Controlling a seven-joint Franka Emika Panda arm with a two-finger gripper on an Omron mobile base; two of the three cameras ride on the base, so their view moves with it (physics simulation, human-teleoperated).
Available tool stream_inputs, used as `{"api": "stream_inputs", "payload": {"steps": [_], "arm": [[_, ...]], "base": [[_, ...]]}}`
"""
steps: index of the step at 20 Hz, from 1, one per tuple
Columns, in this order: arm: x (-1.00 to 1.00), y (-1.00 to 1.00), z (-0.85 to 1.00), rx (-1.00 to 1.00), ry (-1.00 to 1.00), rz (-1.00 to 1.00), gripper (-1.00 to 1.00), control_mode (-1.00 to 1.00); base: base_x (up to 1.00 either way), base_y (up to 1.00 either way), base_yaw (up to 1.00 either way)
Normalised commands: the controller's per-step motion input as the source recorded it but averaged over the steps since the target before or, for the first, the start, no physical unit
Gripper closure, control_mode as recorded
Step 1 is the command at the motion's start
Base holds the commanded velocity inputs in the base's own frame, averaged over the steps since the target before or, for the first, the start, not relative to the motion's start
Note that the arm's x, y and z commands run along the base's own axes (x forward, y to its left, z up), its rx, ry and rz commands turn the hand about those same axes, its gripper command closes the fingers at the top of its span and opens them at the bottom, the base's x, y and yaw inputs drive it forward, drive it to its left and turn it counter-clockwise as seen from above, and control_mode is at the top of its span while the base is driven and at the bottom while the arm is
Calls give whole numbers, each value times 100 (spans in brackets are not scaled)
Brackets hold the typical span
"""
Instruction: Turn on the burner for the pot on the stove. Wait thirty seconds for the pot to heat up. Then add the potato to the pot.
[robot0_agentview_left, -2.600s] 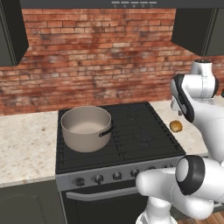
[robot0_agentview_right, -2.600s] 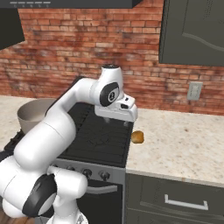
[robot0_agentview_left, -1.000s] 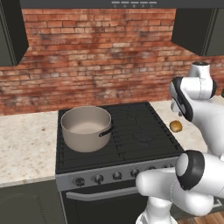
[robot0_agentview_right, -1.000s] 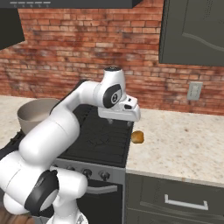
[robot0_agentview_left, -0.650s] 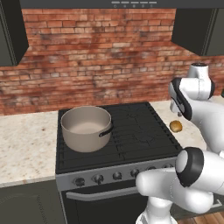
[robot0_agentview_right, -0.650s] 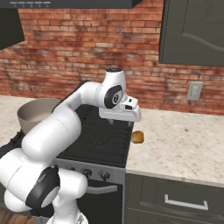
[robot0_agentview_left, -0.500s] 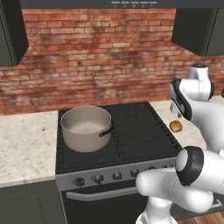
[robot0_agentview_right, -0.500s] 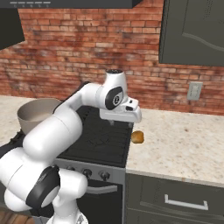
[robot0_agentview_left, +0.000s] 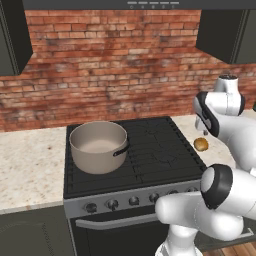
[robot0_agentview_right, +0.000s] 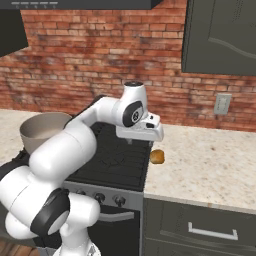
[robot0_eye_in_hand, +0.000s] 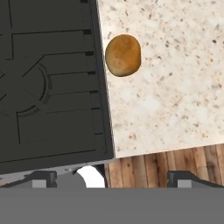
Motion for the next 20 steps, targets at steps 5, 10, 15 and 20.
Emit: {"api": "stream_inputs", "payload": {"steps": [5,10,15,20], "arm": [[2,-1,-22,1,0,0,-100,-100],[11,-6,-16,3,0,0,-100,-100],[27,-7,-2,0,0,0,-100,-100],[32,-2,-11,0,0,0,-100,-100]], "base": [[0,0,0],[0,0,0],[0,0,0],[0,0,0]]}}
